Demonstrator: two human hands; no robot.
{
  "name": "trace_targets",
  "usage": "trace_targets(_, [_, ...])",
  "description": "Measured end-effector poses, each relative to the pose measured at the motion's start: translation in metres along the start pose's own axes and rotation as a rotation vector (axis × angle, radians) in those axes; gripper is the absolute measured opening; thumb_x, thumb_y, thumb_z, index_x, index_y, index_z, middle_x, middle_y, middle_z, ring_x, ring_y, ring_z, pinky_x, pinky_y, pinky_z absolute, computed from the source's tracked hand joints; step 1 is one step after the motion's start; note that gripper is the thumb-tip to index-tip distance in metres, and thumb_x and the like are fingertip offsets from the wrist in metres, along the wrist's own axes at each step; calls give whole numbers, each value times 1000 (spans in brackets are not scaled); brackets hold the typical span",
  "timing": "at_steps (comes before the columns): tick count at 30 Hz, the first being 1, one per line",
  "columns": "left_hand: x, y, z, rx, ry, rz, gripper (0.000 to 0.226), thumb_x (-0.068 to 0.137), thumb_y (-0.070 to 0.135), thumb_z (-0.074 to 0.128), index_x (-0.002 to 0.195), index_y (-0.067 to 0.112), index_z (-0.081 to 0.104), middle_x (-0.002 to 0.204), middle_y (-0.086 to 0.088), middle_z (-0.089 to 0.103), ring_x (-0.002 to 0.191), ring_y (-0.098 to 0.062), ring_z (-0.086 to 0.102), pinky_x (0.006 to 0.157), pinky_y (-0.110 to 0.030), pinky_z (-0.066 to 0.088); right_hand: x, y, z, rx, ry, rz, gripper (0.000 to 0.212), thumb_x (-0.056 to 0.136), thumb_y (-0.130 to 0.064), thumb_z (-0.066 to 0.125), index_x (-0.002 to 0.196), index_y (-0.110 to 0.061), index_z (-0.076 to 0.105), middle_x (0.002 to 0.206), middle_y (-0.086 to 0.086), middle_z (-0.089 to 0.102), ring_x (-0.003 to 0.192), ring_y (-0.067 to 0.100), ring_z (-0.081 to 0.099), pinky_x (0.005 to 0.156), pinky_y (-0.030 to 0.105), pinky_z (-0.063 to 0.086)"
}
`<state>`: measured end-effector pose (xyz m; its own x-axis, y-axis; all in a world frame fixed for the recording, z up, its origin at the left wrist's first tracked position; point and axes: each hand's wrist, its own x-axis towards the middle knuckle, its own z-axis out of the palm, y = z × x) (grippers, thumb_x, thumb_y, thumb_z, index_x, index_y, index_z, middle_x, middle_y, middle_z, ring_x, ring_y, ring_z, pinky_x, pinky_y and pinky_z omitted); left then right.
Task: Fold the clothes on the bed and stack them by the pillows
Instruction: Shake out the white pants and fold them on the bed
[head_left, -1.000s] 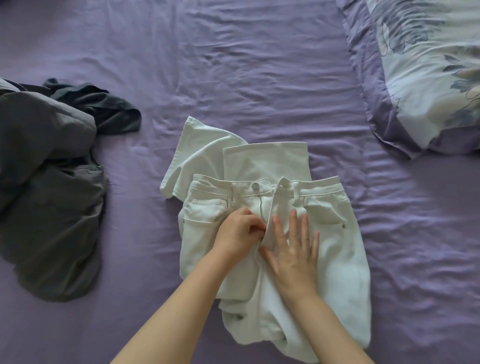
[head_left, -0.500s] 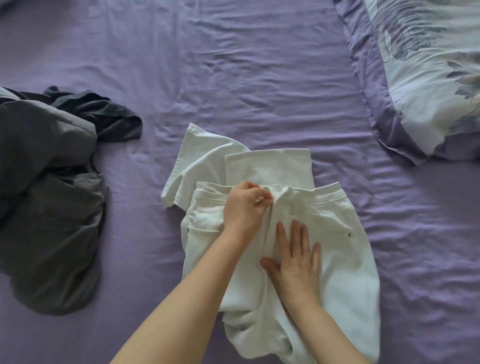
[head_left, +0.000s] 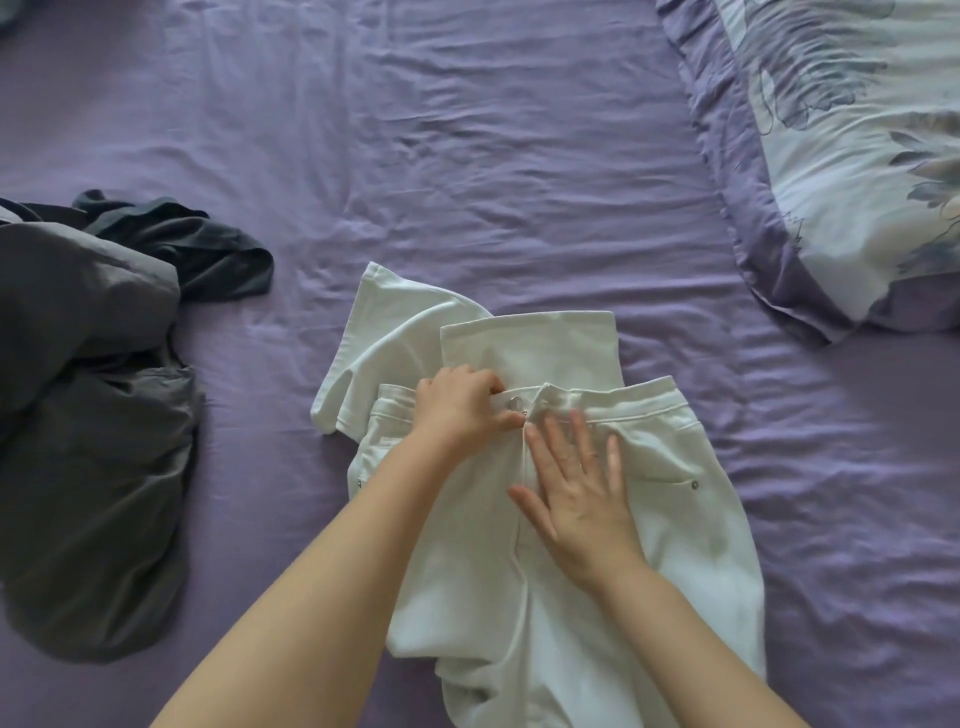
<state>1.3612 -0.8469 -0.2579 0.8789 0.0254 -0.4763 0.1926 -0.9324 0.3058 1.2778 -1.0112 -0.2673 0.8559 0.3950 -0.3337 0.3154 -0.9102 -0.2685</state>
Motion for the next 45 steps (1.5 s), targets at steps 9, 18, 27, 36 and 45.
trace_targets(9, [-7, 3, -7, -393, -80, -72, 14, 88, 34, 60, 90, 23, 70, 95, 1, 69, 92, -20, 63, 81, -35, 50, 20, 9, -31, 267, 353, 36, 40, 94, -31, 39, 127, -15, 56, 134, 2, 55, 131, 25, 43, 103, 42, 33])
trace_targets(18, [-13, 4, -17, -440, -209, -52, 38, 88, 36, 63, 55, 23, 49, 51, 8, 41, 48, -7, 38, 48, -28, 28, 59, 24, -51, 453, 238, -14, 14, 86, -13, 65, 99, -10, 67, 108, 7, 63, 116, 30, 51, 97, 43, 38])
trace_targets(27, [-43, 22, -45, -846, -189, -152, 26, 88, 32, 65, 82, 6, 69, 68, -4, 52, 61, -15, 47, 56, -24, 37, 33, 21, -89, 440, 366, -281, 7, 78, -2, 65, 84, -5, 66, 84, 2, 64, 89, 31, 54, 83, 22, 37])
trace_targets(36, [-81, 45, -71, -933, -188, -137, 26, 81, 34, 71, 65, 17, 60, 54, 6, 43, 49, -9, 38, 49, -23, 30, 10, 13, -129, 443, 261, -319, 13, 76, 1, 72, 88, -3, 67, 94, 8, 64, 89, 32, 56, 82, 29, 41])
trace_targets(45, [-121, 44, -72, -919, -258, 85, 23, 78, 38, 71, 86, 16, 70, 67, 12, 55, 64, -5, 51, 61, -22, 36, -10, 7, -152, 706, 58, -164, 15, 83, -5, 68, 94, -14, 72, 94, 3, 64, 92, 8, 57, 84, 13, 41])
